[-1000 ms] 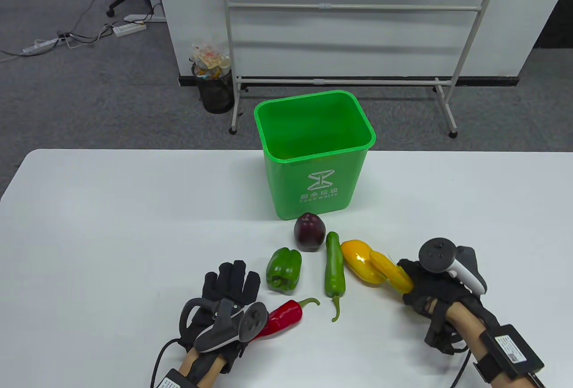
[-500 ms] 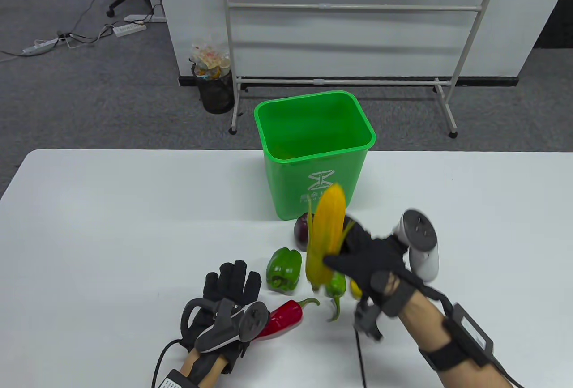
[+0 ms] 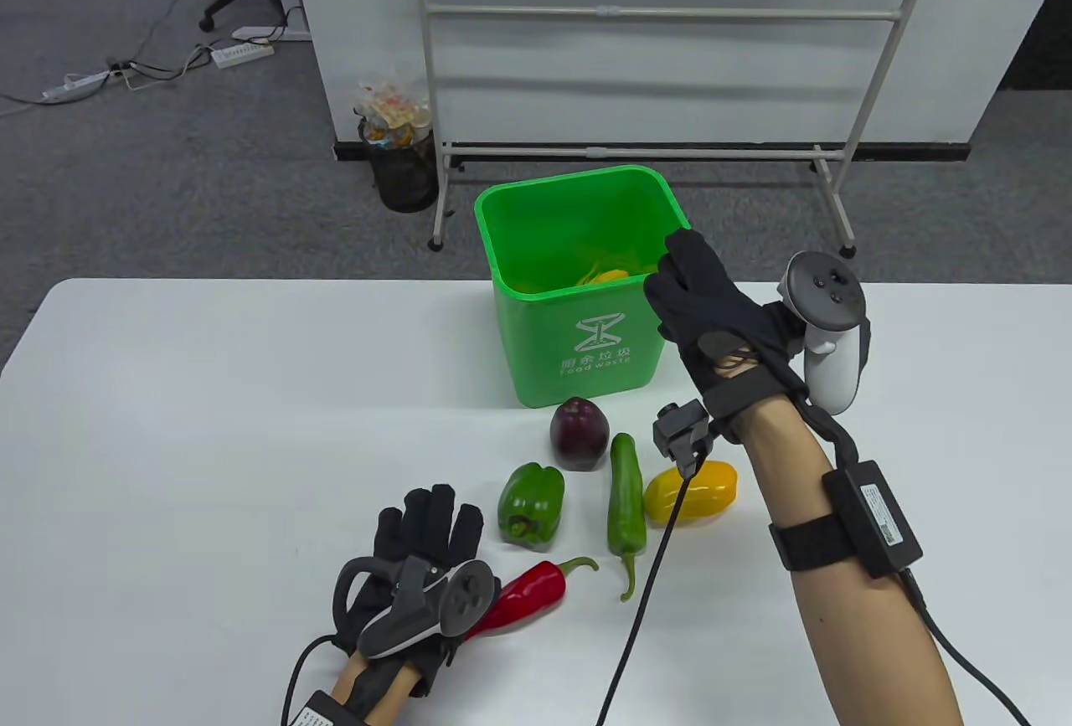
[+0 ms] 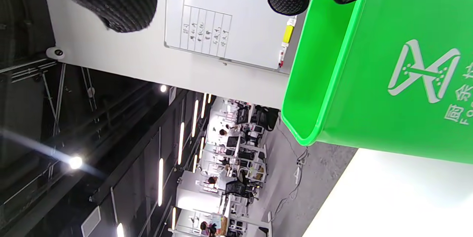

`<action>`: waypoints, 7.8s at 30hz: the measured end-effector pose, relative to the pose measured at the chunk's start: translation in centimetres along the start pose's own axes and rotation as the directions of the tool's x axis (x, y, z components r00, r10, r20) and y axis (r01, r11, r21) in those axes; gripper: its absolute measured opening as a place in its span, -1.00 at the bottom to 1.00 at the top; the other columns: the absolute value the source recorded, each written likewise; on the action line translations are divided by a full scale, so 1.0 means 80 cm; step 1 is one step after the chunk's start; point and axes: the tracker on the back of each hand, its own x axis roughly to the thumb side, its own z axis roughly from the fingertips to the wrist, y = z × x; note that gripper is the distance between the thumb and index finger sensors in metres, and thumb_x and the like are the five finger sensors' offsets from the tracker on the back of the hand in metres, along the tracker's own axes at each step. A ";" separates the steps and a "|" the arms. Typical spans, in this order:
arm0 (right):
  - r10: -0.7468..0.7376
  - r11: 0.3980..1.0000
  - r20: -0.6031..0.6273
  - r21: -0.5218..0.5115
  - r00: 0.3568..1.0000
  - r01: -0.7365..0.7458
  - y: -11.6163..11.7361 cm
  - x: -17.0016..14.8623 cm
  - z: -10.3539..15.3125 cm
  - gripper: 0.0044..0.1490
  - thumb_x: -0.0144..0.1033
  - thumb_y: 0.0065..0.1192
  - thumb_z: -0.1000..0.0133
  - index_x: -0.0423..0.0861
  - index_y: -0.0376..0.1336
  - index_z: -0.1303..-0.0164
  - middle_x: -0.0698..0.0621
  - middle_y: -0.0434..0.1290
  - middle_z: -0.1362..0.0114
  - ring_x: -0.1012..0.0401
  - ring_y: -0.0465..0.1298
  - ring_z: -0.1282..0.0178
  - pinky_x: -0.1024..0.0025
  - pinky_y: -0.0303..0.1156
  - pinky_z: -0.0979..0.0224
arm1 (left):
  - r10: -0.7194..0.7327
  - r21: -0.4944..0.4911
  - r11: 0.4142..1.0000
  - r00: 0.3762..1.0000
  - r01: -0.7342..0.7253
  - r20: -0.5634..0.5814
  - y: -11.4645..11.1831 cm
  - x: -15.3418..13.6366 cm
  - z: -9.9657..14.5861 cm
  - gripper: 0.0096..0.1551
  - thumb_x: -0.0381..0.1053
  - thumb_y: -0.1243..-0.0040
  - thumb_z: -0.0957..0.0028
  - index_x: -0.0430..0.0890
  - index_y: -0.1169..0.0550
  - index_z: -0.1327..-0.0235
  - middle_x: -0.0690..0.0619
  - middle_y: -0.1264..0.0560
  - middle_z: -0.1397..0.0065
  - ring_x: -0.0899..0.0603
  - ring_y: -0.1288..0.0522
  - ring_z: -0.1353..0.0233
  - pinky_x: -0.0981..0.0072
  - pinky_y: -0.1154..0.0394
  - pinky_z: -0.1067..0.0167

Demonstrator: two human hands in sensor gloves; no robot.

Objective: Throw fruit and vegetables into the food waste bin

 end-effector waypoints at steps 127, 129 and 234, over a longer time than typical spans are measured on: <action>0.968 0.245 -0.051 -0.029 0.246 -0.969 -0.095 -0.248 0.165 0.04 0.08 0.23 0.02 0.14 -0.10 -0.64 -0.01 -0.19 -0.77 -0.11 -0.16 -0.85 -0.49 -0.33 -0.66 | 0.045 -0.052 0.998 0.998 -0.042 0.048 0.006 0.031 -0.003 -0.01 0.37 -0.11 0.17 -0.16 -0.26 -0.45 -0.32 -0.14 -0.58 -0.50 -0.23 -0.49 -0.36 -0.24 -0.36; 0.970 0.239 -0.043 -0.033 0.241 -0.970 -0.093 -0.248 0.166 0.03 0.08 0.22 0.02 0.14 -0.10 -0.64 -0.01 -0.18 -0.77 -0.11 -0.15 -0.85 -0.49 -0.32 -0.65 | 0.048 -0.066 0.997 0.998 -0.045 0.051 0.006 0.037 -0.004 -0.02 0.35 -0.20 0.19 -0.17 -0.32 -0.41 -0.33 -0.24 -0.53 -0.49 -0.33 -0.43 -0.31 -0.32 -0.31; 0.931 0.360 0.026 0.088 0.363 -0.929 -0.096 -0.260 0.169 -0.03 0.09 0.19 0.02 0.07 0.00 -0.62 -0.10 -0.09 -0.74 -0.17 -0.01 -0.79 -0.49 -0.19 -0.61 | 0.725 -0.113 0.662 0.671 -0.741 -0.153 -0.046 0.058 -0.057 -0.01 0.30 -0.32 0.17 -0.10 -0.25 -0.45 -0.54 -0.30 -0.41 -0.53 -0.56 -0.18 -0.30 -0.53 -0.07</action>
